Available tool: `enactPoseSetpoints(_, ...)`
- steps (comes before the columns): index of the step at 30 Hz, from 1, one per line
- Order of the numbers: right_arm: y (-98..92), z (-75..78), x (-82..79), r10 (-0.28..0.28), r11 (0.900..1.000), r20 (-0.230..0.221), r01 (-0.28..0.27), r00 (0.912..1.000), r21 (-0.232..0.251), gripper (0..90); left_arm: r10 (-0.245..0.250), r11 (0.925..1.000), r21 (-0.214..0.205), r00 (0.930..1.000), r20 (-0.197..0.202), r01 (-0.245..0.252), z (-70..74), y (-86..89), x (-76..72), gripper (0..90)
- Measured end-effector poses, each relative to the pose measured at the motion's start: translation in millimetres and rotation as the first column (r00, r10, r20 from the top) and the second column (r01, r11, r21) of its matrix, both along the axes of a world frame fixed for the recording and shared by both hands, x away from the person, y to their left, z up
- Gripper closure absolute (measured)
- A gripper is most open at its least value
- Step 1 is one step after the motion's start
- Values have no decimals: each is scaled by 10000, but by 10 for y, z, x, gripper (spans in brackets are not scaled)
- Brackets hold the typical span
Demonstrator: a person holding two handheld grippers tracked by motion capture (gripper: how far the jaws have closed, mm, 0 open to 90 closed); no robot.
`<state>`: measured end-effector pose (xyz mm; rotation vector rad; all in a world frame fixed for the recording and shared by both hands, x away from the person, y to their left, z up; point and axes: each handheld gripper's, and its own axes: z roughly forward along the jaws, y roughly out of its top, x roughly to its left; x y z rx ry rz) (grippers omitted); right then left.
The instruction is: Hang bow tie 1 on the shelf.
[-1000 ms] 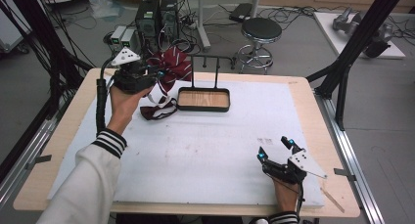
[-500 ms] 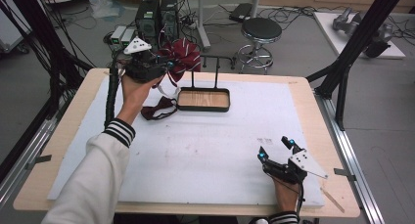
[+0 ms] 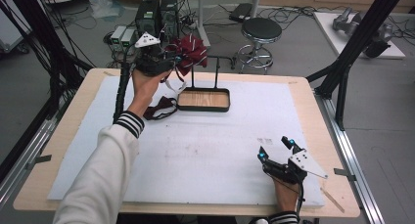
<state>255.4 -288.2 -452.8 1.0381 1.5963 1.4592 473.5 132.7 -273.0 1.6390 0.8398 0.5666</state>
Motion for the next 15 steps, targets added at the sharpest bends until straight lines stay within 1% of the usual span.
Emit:
enactPoseSetpoints(2, -1, -1, 0, 0, 10000, -10, 0, 10000, 37, 110, -44, 10000, -70, 10000, 33, 45, -3, -21, 28, 699)
enactPoseSetpoints(5, 0, 0, -1, -22, 10000, -8, 22, 10000, 22, 110, -90, 10000, -38, 10000, 14, 90, -11, -52, 70, 700)
enactPoseSetpoints(9, 3, 0, -4, -25, 10000, 4, 25, 10000, 8, 110, -28, 10000, 35, 10000, 17, 27, -34, -92, 125, 700)
enactPoseSetpoints(11, 3, -2, -7, -28, 10000, 63, 28, 10000, -18, 110, -29, 10000, -26, 10000, -38, 29, -54, -87, 156, 699)
enactPoseSetpoints(15, 0, -2, -8, -17, 10000, 74, 17, 10000, 18, 110, 203, 9997, -143, 9997, -151, -205, -84, -60, 223, 700)
